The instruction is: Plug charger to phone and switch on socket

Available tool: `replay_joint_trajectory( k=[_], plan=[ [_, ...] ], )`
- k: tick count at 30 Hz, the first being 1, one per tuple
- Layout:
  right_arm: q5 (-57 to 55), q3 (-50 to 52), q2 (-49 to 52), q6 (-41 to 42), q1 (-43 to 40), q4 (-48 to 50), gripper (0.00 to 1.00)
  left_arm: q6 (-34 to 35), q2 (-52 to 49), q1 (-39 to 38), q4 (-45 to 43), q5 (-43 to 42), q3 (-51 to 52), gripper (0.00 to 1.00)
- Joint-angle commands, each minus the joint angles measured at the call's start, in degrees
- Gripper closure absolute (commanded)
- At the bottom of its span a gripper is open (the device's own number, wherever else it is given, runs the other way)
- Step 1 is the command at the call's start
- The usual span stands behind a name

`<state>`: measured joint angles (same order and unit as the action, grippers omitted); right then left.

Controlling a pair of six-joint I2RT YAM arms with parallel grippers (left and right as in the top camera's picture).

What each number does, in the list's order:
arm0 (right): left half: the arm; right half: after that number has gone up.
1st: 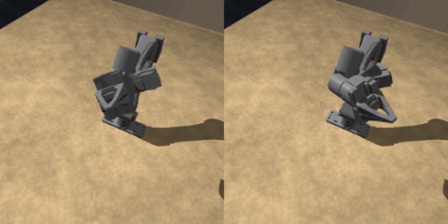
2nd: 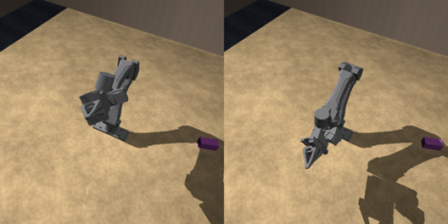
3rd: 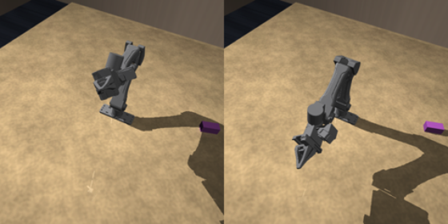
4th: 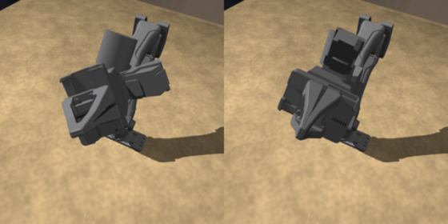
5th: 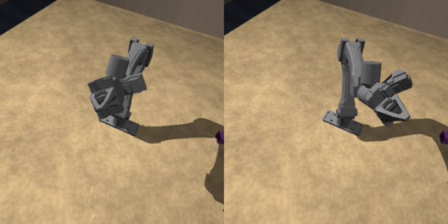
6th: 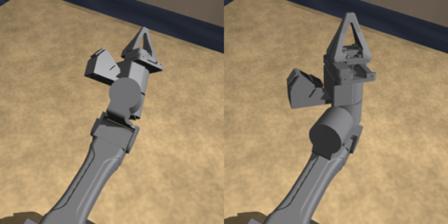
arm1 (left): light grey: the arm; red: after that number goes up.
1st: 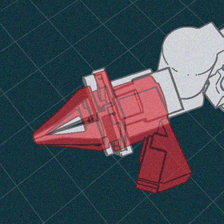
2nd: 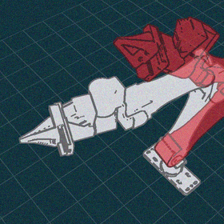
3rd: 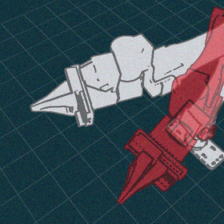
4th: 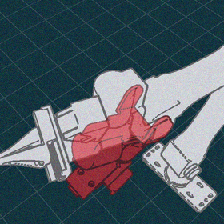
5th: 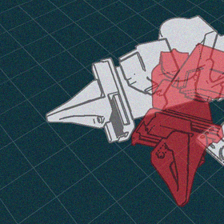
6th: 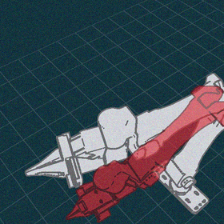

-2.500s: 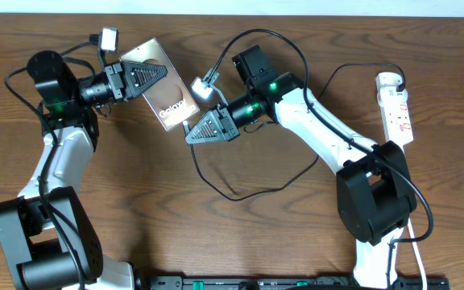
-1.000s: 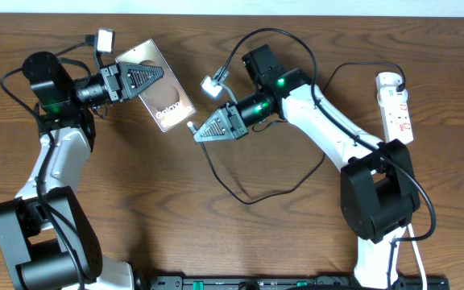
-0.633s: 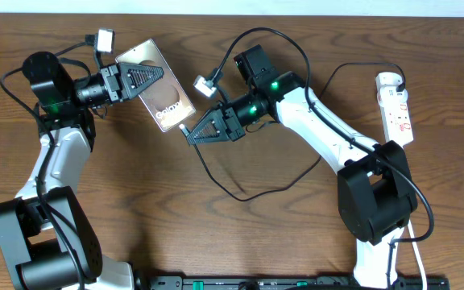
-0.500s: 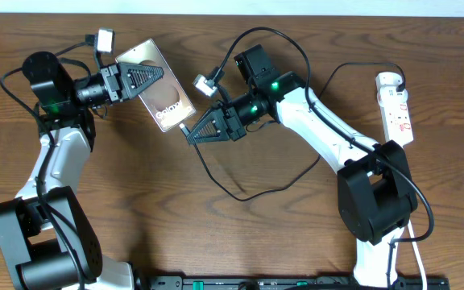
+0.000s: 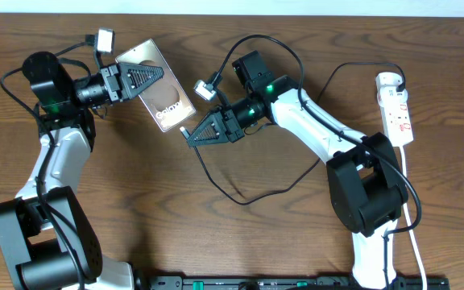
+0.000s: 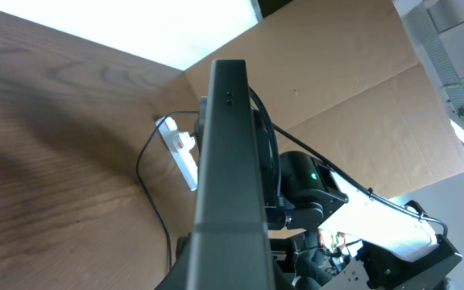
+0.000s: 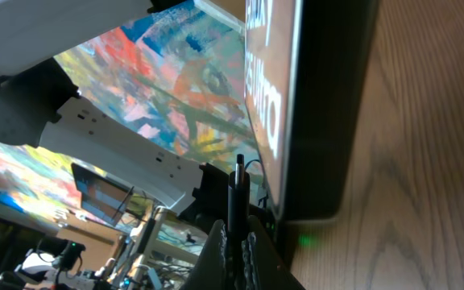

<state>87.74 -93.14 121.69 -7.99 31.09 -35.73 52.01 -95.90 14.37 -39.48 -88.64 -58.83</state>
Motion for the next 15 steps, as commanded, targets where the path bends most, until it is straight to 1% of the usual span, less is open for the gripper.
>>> replay_joint_trajectory(
  k=[1, 15],
  plan=[
    [1.8, 0.3, 0.1, -0.9, -0.1, 0.7, 0.99, -1.2, 0.7, 0.1, -0.5, -1.5, -0.3, 0.93],
    [1.8, 0.3, 0.2, -0.9, -0.5, 2.3, 0.99, -0.8, 0.7, 0.1, -0.5, -1.5, -0.3, 0.93]
  ],
)
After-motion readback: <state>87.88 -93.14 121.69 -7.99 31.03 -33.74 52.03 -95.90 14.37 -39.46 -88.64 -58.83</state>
